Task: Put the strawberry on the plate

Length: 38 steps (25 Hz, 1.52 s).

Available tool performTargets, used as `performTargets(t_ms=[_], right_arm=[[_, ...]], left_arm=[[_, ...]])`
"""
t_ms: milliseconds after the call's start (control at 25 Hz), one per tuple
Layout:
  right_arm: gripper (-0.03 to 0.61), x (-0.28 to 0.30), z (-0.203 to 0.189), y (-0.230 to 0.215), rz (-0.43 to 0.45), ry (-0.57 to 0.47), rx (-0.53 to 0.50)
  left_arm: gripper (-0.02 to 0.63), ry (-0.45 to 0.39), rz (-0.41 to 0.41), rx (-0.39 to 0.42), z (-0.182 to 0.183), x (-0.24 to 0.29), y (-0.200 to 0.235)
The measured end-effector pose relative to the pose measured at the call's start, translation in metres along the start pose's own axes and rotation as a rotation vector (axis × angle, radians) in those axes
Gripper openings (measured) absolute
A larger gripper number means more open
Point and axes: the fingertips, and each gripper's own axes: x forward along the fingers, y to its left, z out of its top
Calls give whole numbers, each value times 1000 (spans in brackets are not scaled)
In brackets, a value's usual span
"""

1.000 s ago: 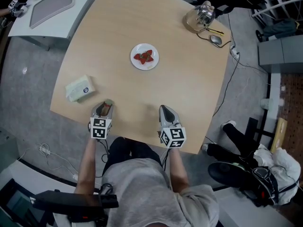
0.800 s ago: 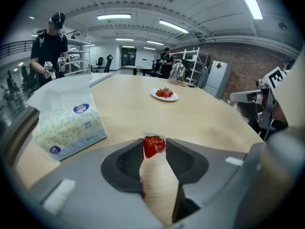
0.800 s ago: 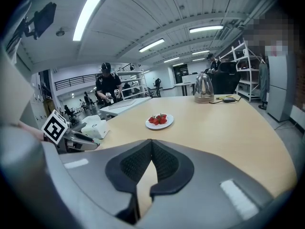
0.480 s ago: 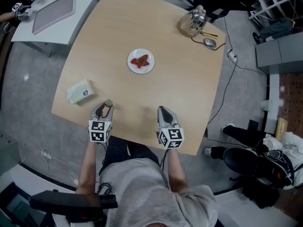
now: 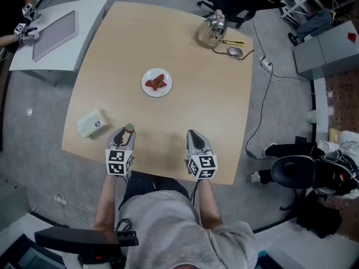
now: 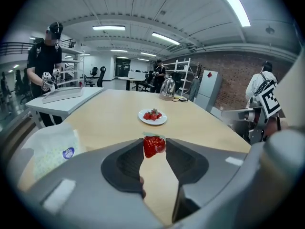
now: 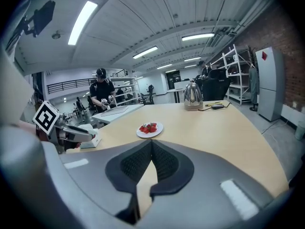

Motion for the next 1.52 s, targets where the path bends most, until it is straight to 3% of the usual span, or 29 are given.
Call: performTargets(t_ms=[560, 1520], right_arm=[[6, 6, 5, -21, -85, -4, 34], [6, 42, -8, -55, -170, 73, 126]], left_arm=[[163, -19, -83, 70, 40, 44, -5], [163, 19, -172, 134, 68, 153, 2]])
